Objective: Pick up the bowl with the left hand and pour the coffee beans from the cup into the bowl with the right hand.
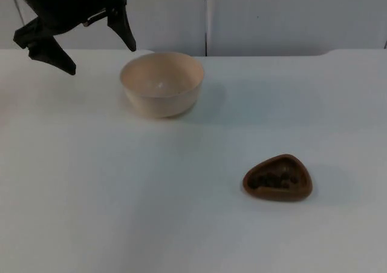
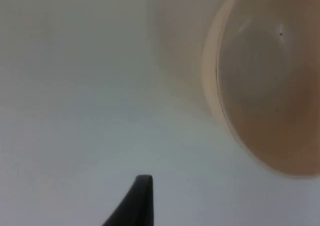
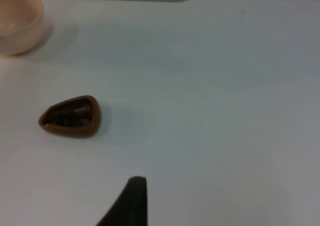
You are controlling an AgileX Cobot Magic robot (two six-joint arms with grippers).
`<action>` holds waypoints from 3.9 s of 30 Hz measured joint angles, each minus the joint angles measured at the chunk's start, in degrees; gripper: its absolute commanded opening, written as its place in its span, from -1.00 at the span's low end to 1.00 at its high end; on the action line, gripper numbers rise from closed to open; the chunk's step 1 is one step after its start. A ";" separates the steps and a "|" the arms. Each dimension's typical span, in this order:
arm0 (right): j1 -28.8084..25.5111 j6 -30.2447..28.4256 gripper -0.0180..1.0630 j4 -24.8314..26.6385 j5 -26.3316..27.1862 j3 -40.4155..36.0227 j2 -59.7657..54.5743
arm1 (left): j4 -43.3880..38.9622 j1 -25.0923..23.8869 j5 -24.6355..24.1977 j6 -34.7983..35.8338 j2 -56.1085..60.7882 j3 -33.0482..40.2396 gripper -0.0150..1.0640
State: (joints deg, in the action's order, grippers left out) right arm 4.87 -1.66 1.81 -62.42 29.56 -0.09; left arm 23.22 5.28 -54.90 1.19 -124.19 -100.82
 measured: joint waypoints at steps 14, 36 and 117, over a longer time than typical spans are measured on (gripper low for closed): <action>0.00 0.00 0.98 0.00 0.00 0.00 0.00 | -0.65 0.00 -2.19 7.83 -9.22 -8.59 0.92; 0.00 0.00 0.98 -0.08 0.00 0.00 0.00 | -0.55 1.93 6.14 14.67 -13.64 -8.83 0.91; 0.00 0.00 0.98 -0.31 0.00 0.00 0.00 | -12.08 4.36 -8.77 10.75 -4.18 -8.83 -0.98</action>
State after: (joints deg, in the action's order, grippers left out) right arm 4.87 -1.66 1.50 -62.42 29.56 -0.09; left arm 11.14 9.65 -63.67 11.94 -128.37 -109.66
